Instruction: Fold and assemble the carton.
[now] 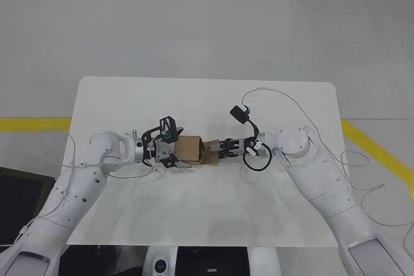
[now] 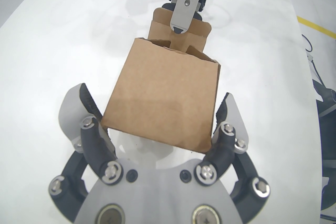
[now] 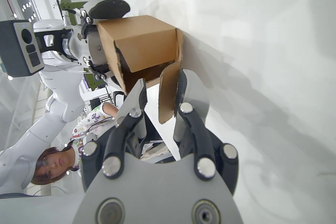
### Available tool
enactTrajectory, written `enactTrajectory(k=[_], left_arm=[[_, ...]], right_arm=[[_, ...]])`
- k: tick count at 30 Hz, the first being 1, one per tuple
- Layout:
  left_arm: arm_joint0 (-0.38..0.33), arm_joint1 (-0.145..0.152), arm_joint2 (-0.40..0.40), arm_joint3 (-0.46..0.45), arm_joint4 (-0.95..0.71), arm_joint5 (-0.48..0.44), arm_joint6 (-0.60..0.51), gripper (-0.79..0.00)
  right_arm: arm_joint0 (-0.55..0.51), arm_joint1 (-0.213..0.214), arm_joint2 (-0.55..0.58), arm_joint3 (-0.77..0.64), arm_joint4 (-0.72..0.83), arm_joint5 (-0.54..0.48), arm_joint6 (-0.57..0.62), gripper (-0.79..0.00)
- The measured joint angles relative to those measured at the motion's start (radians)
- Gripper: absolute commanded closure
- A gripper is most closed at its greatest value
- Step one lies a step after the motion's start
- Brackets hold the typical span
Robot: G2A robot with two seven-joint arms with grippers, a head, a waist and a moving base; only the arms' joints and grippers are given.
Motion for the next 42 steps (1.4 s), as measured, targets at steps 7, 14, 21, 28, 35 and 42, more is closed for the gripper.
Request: enactTrajectory(k=[7, 14, 21, 28, 35, 42], left_arm=[[0.004, 0.0, 0.002, -0.003, 0.007, 0.001, -0.003, -0.785], [0.005, 0.0, 0.0, -0.002, 0.011, 0.001, -0.003, -0.785], [0.003, 0.0, -0.002, 0.002, 0.016, 0.0, 0.0, -0.785], [0.004, 0.0, -0.003, 0.004, 0.025, -0.001, 0.002, -0.785], [0.005, 0.0, -0.003, 0.007, 0.029, 0.0, 0.005, -0.785], [0.004, 0.0, -0.003, 0.008, 0.031, -0.001, 0.007, -0.785]], right_arm=[[-0.002, -0.007, -0.01, -0.011, 0.054, -0.007, -0.011, -0.305], [-0.01, -0.017, -0.019, 0.017, 0.144, -0.066, -0.024, -0.305], [-0.018, -0.025, -0.025, 0.059, 0.209, -0.119, -0.04, -0.271], [-0.031, -0.03, -0.021, 0.088, 0.262, -0.164, -0.052, -0.194], [-0.03, -0.033, -0.029, 0.114, 0.269, -0.168, -0.054, -0.182], [-0.019, -0.037, -0.04, 0.133, 0.256, -0.154, -0.056, -0.182]])
